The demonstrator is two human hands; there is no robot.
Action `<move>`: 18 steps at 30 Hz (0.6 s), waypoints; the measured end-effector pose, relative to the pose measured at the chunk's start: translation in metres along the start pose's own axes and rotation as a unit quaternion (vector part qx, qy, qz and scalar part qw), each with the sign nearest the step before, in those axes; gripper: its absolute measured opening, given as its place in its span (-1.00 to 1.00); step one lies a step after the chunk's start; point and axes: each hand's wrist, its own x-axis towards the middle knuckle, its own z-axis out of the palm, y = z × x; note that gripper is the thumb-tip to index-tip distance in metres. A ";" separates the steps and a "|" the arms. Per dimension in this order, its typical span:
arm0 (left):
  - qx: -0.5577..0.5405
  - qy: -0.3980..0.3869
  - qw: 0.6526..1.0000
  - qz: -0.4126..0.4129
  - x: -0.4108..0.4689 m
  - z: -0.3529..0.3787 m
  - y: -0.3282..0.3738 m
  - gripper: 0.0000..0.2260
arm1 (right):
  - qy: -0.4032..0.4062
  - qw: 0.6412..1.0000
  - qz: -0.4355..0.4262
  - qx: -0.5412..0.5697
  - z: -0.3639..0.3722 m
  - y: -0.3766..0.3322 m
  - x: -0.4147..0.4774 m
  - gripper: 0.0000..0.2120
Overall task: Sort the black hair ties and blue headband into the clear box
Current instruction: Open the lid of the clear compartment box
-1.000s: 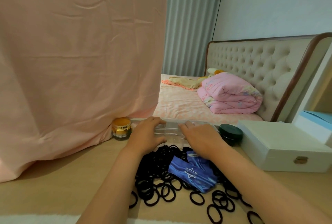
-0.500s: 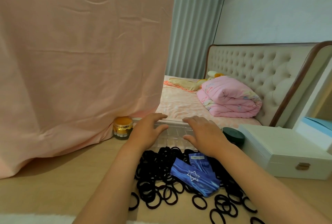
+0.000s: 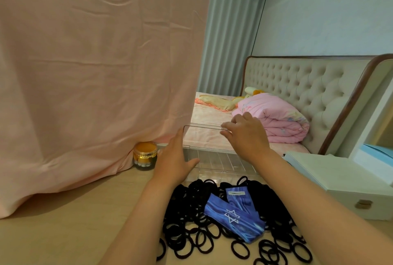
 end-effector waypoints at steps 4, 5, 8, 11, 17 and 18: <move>0.016 -0.013 1.000 0.009 0.001 0.000 -0.002 -0.15 | -0.039 0.998 0.041 0.019 0.008 -0.006 0.023 -0.70; 0.028 -0.020 0.999 0.012 0.002 0.000 -0.003 -0.21 | -0.047 0.996 0.055 0.046 0.012 -0.007 0.028 -0.68; 0.089 -0.048 0.995 0.017 0.004 -0.001 -0.004 -0.41 | -0.114 0.984 0.081 0.108 0.027 -0.010 0.037 -0.61; 0.130 -0.072 0.989 0.025 0.005 0.001 -0.004 -0.53 | -0.186 0.972 0.092 0.111 0.041 -0.012 0.044 -0.54; 0.143 -0.090 0.985 0.026 0.005 -0.001 -0.004 -0.58 | -0.231 0.958 0.116 0.122 0.057 -0.017 0.048 -0.41; 0.142 -0.094 0.985 0.025 0.005 -0.001 -0.004 -0.59 | -0.232 0.957 0.118 0.127 0.058 -0.017 0.046 -0.39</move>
